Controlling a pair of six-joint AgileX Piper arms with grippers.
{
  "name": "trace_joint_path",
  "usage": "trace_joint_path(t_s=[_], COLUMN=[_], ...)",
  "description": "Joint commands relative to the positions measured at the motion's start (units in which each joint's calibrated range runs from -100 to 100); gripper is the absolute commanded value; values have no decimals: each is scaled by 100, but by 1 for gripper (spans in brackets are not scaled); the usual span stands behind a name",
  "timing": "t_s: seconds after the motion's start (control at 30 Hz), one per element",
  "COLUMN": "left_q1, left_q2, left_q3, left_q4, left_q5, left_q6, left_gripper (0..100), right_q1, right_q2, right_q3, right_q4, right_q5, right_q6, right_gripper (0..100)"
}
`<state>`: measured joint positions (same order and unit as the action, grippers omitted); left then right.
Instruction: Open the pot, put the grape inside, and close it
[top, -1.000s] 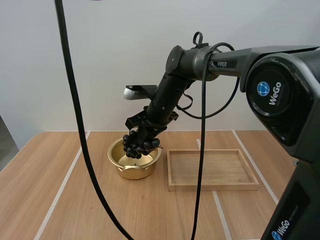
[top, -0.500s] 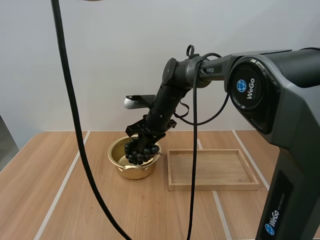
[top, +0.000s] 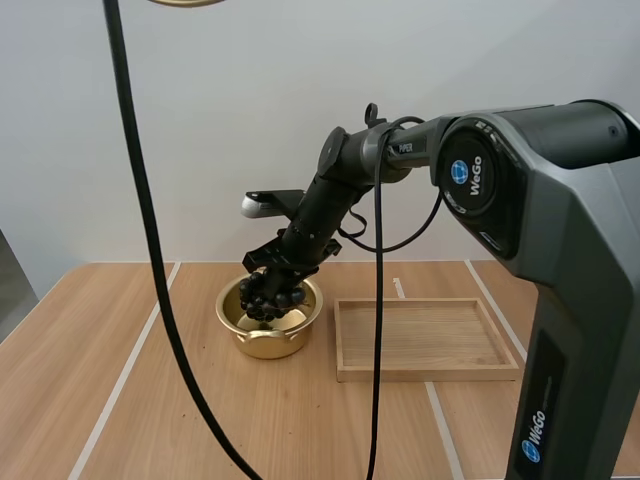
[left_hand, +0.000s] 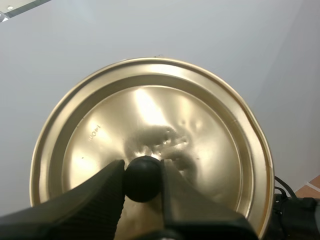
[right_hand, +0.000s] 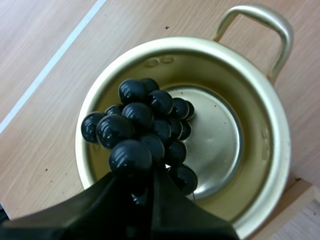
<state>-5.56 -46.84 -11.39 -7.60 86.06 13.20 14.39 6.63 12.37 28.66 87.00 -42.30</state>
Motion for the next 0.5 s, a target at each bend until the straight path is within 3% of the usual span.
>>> trace_joint_path(t_s=[0.0,0.47], left_q1=[-14,-14], left_q2=[-18,-18], left_q3=[-46,-46], left_q4=[-122,-122], left_q5=[-65,134], left_q6=[-4,-4], left_gripper=[0,0], right_q1=[40,76], right_q2=[52,508], right_q3=[-130,-132], right_q4=[101,-80], right_q5=[-39,-452], right_q6=[-80,-89], right_gripper=[0,0])
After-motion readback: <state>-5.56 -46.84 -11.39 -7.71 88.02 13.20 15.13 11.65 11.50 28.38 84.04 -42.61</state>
